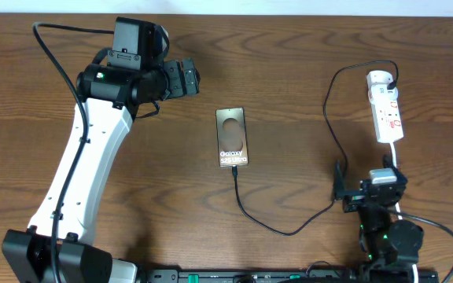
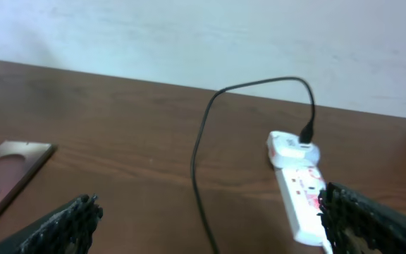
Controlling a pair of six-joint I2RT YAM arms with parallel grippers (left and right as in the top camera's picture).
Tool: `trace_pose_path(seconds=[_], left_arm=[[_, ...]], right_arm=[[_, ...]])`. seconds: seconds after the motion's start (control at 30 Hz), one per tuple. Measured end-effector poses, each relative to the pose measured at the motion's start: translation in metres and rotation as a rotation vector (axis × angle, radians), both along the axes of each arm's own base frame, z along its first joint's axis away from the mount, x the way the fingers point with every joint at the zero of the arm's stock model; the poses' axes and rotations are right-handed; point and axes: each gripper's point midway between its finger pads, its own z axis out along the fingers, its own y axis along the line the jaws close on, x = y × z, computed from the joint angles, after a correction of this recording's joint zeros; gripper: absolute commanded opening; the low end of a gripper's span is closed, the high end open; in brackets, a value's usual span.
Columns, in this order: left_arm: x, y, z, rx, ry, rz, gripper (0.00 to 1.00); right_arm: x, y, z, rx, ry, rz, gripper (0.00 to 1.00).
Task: Plug charger to phone and switch on socket
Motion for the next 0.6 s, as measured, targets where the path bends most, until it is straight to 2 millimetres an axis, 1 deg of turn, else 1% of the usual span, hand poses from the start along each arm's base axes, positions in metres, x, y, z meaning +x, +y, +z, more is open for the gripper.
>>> trace_pose_path(seconds=[0.07, 0.2, 0.6], left_arm=[[0.0, 0.0, 0.0, 0.0, 0.0, 0.0, 0.98], [-0.0001, 0.0, -0.0001, 0.0, 0.0, 0.0, 0.98], [0.0, 0.0, 0.0, 0.0, 0.0, 0.0, 0.98]], right_arm=[[0.0, 0.0011, -0.0053, 0.0, -0.002, 0.003, 0.99], [0.0, 0.0002, -0.0022, -0.002, -0.02, -0.005, 0.99], [0.0002, -0.0013, -0.0027, -0.004, -0.019, -0.015, 0.99]])
